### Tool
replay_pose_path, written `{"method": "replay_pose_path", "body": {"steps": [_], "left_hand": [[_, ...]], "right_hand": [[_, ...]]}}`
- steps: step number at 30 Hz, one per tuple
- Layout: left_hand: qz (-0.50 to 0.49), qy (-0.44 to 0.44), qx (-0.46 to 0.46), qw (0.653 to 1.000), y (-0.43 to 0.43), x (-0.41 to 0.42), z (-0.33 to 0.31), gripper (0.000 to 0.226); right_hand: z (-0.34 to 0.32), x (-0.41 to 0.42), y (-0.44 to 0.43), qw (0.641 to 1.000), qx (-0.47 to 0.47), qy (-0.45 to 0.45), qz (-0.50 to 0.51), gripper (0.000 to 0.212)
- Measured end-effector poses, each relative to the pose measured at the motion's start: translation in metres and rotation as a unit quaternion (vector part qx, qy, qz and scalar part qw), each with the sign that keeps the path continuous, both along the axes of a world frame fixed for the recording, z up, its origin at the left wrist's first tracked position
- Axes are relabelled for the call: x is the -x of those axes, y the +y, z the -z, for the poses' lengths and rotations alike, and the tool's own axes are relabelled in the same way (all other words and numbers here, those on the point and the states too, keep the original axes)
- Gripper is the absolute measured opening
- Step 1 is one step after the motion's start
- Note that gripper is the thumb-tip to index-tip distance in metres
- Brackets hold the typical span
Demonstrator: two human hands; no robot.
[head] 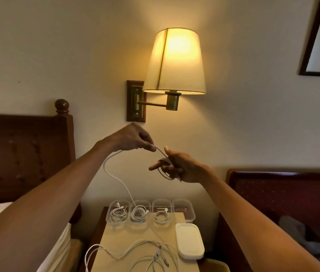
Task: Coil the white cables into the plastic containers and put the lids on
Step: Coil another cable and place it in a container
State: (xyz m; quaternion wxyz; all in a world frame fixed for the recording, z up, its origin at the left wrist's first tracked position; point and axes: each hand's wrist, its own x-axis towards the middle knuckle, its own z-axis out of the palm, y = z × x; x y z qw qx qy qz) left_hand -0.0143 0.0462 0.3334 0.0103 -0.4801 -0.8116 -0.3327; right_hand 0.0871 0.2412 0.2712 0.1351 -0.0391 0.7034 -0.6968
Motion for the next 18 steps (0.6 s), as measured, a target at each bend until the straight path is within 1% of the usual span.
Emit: {"method": "replay_pose_path", "body": {"steps": [2, 4, 6, 8, 10, 14, 18], "left_hand": [[-0.005, -0.027, -0.046, 0.999, -0.002, 0.006, 0.007, 0.017], [-0.01, -0.068, -0.104, 0.992, -0.003, 0.01, 0.017, 0.013], [-0.016, -0.105, -0.134, 0.985, -0.002, 0.009, 0.029, 0.014], [-0.015, -0.136, -0.136, 0.981, 0.002, 0.006, 0.045, 0.02], [-0.011, -0.153, -0.132, 0.979, 0.007, 0.003, 0.06, 0.023], [-0.026, -0.136, -0.138, 0.981, 0.014, 0.001, 0.079, 0.025], [-0.026, -0.159, -0.047, 0.986, 0.013, -0.005, 0.087, 0.028]], "right_hand": [[-0.006, -0.006, 0.005, 0.994, 0.079, -0.003, -0.072, 0.066], [-0.012, -0.009, 0.009, 0.98, 0.16, 0.013, -0.113, 0.059], [-0.018, -0.011, 0.012, 0.966, 0.236, 0.029, -0.1, 0.053], [-0.022, -0.014, 0.011, 0.957, 0.278, 0.053, -0.059, 0.052], [-0.023, -0.014, 0.008, 0.955, 0.284, 0.084, -0.003, 0.048], [-0.029, -0.014, 0.001, 0.963, 0.215, 0.139, 0.091, 0.045], [-0.038, -0.012, 0.002, 0.959, 0.206, 0.155, 0.121, 0.05]]}}
